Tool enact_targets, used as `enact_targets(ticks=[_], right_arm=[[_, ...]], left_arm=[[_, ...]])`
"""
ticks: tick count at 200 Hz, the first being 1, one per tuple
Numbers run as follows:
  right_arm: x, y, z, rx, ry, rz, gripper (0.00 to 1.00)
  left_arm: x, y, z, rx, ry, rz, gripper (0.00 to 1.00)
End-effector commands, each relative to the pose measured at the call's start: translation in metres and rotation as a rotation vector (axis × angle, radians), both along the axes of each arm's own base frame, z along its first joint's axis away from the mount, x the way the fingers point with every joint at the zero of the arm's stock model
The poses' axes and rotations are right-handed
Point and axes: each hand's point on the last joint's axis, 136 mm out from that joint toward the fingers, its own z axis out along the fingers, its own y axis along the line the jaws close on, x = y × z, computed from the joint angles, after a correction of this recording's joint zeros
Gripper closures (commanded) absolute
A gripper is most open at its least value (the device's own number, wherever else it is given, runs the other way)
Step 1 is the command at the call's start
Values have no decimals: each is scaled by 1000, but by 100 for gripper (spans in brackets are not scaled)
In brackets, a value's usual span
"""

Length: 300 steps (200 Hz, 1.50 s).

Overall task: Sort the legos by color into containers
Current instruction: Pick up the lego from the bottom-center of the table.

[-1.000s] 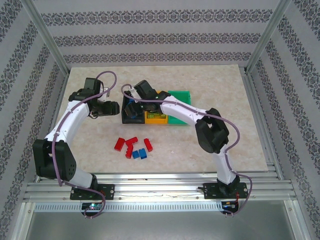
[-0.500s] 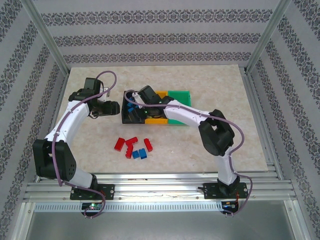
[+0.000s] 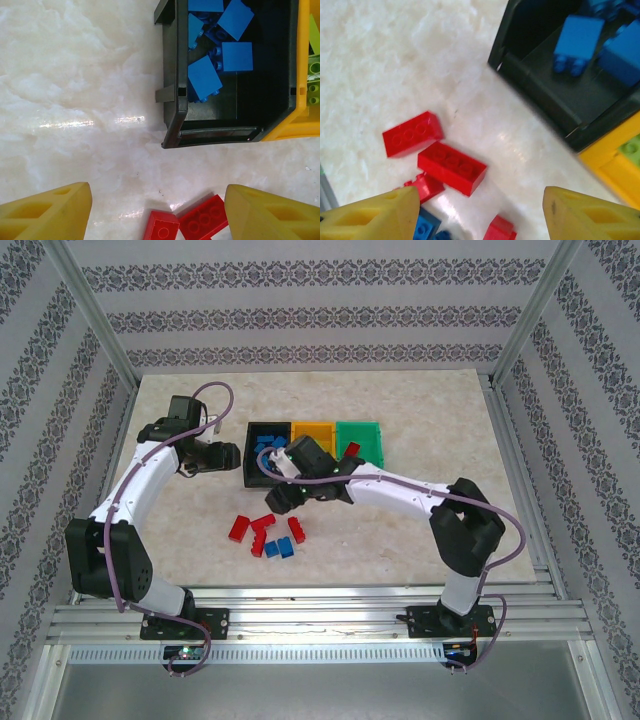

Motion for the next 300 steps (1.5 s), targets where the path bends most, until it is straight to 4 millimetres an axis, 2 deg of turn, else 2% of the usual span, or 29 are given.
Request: enact_targets(ticks=[1,48,69,118,175,199,252,300], right_arm=[[-21,-14,-10,-22,52,1,33],[-41,-45,-42,-68,121,-80,33],[-46,-43,-50,-47,166,-108,33],[-46,-24,-56,-37,177,-110,33],[-37,-32,-85,-149,156,-134,37],[-34,-34,-92,-173,146,-138,43],[-35,-37,-96,-182,147,-141,66],[-30,-40,-77,-135,107,-159,88]], left_arm=[[1,9,0,14,-4,29,29],[2,9,-1,11,-5,30,29],[2,7,-3,3,3,24,29],[2,7,-6,1,11,23,29],[2,6,-4,-5,6,19,29],[2,5,-5,-8,9,18,29],[2,5,-5,-9,10,19,29],[2,4,-5,-12,9,17,29]])
